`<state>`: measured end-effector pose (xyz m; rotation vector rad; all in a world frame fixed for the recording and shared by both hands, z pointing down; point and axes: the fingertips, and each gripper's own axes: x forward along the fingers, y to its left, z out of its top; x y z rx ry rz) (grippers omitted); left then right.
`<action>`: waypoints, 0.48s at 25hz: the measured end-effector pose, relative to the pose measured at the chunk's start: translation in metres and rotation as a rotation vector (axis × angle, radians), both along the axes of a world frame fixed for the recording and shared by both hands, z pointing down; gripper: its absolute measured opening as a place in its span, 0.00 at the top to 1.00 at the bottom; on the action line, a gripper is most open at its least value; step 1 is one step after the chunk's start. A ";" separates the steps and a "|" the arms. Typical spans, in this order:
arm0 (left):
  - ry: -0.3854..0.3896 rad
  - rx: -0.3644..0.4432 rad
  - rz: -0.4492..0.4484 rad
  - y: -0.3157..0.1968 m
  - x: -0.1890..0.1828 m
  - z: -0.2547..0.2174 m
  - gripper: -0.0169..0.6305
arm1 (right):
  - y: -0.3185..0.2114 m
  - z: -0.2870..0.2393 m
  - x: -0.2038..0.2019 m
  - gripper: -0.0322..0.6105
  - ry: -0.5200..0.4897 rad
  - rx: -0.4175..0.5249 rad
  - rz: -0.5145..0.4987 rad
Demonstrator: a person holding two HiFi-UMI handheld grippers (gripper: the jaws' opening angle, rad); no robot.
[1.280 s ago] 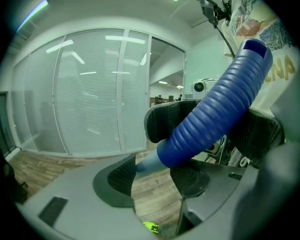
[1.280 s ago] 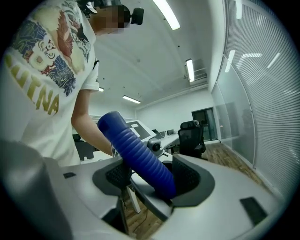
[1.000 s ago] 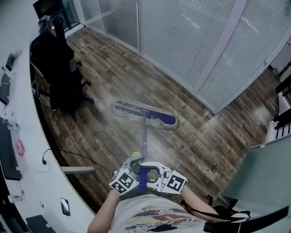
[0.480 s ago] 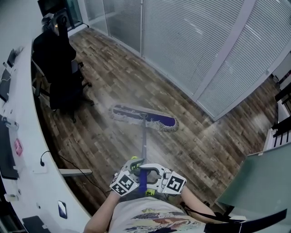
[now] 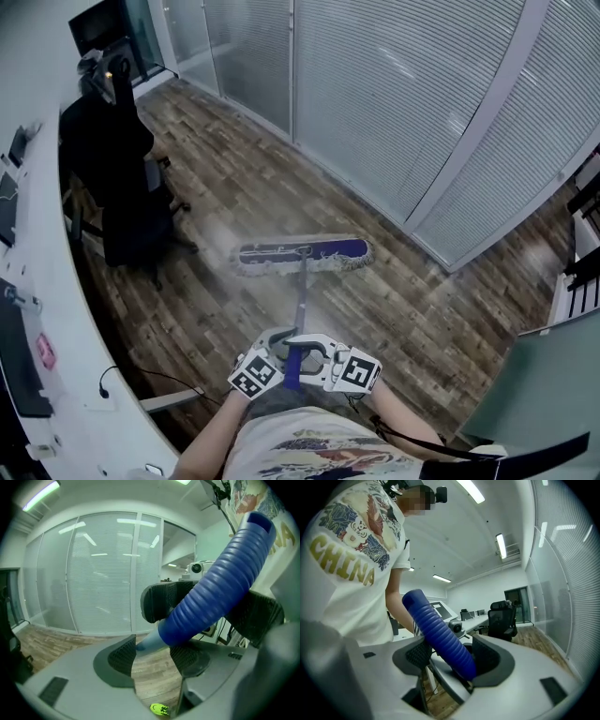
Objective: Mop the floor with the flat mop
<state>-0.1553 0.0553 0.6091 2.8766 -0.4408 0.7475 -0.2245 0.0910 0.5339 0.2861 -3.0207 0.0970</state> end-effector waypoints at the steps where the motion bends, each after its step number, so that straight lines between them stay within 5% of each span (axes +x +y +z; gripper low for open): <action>1: 0.000 -0.001 0.009 -0.015 -0.002 -0.002 0.66 | -0.016 -0.004 -0.002 0.56 -0.019 0.006 0.013; 12: 0.013 0.018 0.021 -0.149 0.015 0.001 0.66 | -0.148 0.002 0.014 0.56 0.002 0.054 0.042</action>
